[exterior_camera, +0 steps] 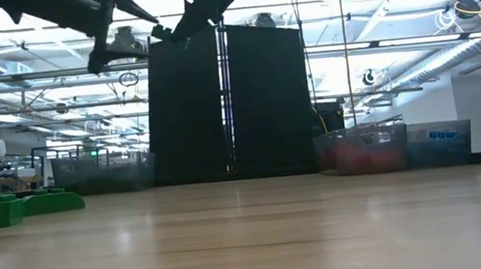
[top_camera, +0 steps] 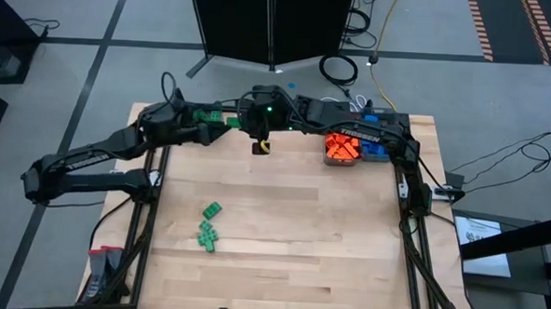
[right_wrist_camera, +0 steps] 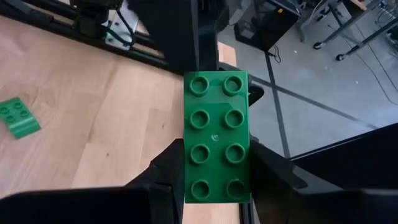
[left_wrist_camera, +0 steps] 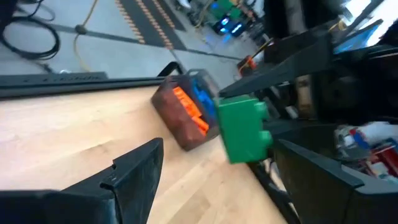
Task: Sort blocks
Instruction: Put the green game piece into the left black bin
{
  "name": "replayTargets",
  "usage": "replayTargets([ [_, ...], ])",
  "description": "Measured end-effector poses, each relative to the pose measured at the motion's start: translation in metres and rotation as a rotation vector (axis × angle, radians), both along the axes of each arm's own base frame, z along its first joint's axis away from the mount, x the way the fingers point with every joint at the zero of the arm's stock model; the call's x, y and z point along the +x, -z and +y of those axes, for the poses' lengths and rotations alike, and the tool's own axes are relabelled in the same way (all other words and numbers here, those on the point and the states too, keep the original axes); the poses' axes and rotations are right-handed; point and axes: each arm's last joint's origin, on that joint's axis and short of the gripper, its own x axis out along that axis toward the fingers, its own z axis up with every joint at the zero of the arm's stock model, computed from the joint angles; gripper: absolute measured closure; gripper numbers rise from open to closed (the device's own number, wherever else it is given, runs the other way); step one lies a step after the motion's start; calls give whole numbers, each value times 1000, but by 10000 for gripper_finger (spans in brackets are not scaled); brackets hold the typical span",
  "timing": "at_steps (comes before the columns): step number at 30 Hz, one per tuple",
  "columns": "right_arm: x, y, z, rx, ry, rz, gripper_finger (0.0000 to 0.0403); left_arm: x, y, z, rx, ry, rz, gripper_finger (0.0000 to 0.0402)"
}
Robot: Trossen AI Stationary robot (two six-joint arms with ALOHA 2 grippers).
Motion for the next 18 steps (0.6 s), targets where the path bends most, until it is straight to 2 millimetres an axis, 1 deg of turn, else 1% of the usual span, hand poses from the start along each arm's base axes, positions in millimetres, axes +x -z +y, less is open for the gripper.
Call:
replayTargets([
  [2,0,0,0,-1,0,0,286,5,3,3,-6,0,11,95],
  [7,2,3,0,-9,-9,8,286,17,3,8,13,27,-34,95],
  [13,3,6,1,-18,-21,25,286,26,8,11,15,60,-15,98],
  [16,3,7,0,-17,-22,32,286,28,11,12,5,72,-2,111],
  [18,3,7,0,-22,-25,34,286,29,12,13,2,72,3,128],
])
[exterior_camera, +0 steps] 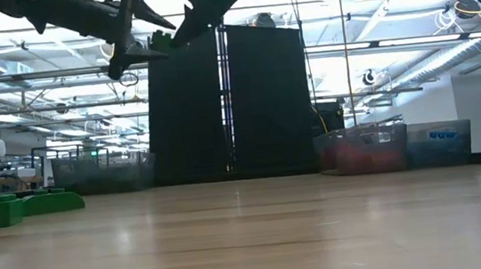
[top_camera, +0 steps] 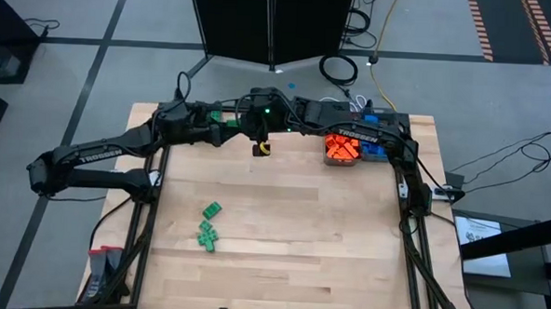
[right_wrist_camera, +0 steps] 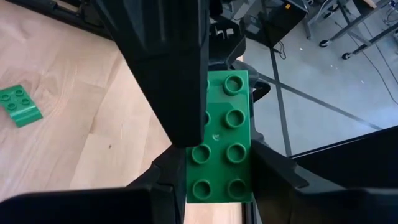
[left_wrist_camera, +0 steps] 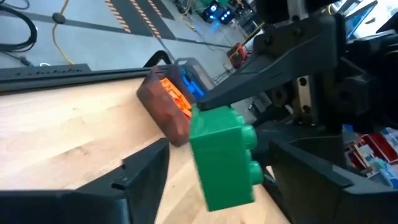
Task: Sort blocks
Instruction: Put the green game piece into the left black bin
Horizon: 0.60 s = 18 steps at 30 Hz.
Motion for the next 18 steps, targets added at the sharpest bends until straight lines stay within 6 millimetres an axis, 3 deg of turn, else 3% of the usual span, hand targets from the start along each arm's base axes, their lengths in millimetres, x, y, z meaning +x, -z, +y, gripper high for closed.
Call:
replayTargets([
  [5,0,0,0,-16,-11,5,286,0,0,0,1,-2,2,197],
  [11,0,0,0,-23,-13,12,286,0,0,0,-1,-4,-3,313],
  [18,0,1,1,-34,-23,19,286,0,0,1,-1,-16,-4,324],
])
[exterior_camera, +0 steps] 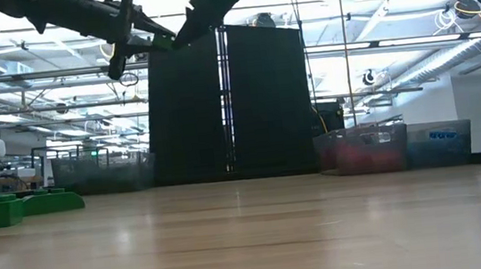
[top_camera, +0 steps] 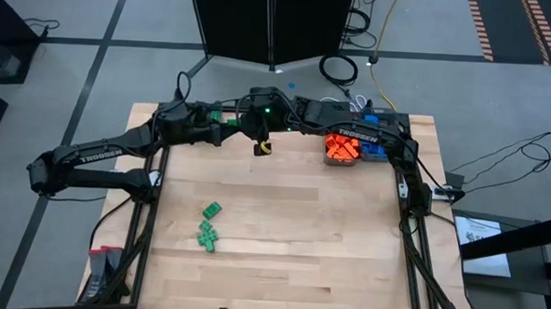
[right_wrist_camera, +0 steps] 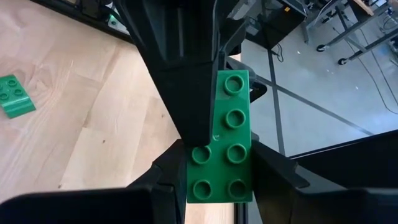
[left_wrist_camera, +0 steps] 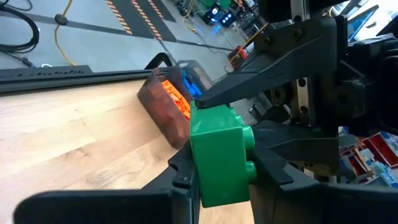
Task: Sort blocks
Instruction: Put the green game piece into the left black bin
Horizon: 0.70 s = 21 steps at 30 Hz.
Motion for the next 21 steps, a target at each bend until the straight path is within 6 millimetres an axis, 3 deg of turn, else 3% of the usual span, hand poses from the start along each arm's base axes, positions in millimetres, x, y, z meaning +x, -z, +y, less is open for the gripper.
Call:
replayTargets([
  [6,0,0,0,-11,-7,3,273,0,0,0,6,-7,4,324],
  [11,-2,3,-2,-12,70,31,132,-6,10,6,7,-169,130,324],
  [14,-5,6,-5,-32,124,79,75,-14,20,11,-10,-286,247,324],
  [17,-8,8,-6,-30,132,111,56,-22,27,16,-11,-409,344,324],
  [21,-9,10,-6,-9,144,128,64,-34,35,26,1,-599,466,324],
])
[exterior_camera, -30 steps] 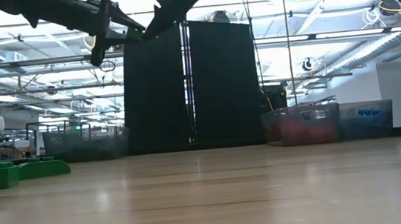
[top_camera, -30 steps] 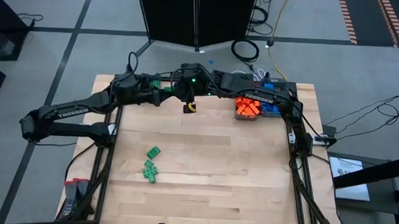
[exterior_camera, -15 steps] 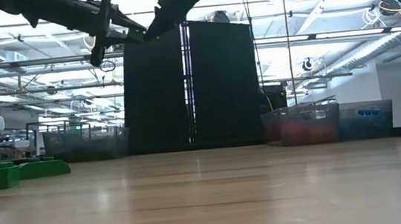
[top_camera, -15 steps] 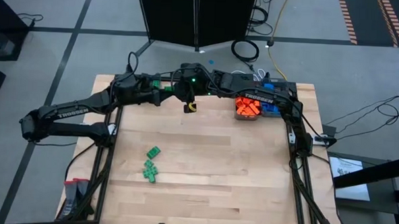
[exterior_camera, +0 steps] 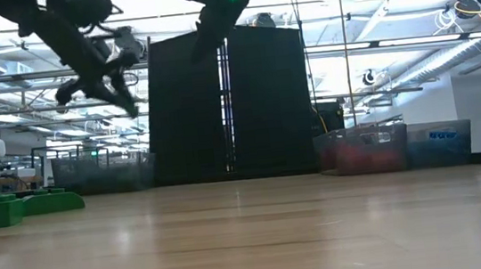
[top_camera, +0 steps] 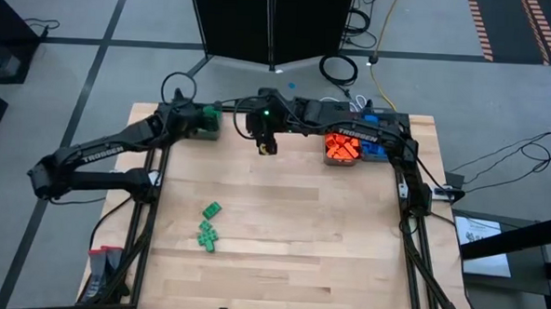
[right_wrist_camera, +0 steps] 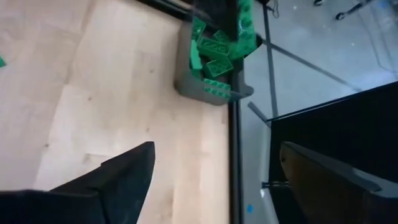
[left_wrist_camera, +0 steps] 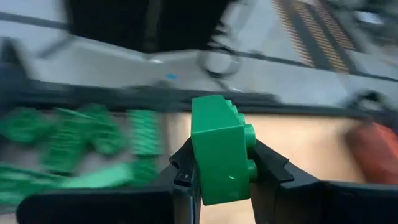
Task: Sort blocks
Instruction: Put the green game piece into the left black bin
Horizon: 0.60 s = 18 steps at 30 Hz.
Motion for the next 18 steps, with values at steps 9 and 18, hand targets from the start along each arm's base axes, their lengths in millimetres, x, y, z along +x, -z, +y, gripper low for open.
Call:
replayTargets([
  [9,-3,4,1,37,19,36,92,-7,24,28,-58,-109,195,319],
  [18,-7,9,5,114,-39,98,94,-5,43,43,-130,-136,264,124],
])
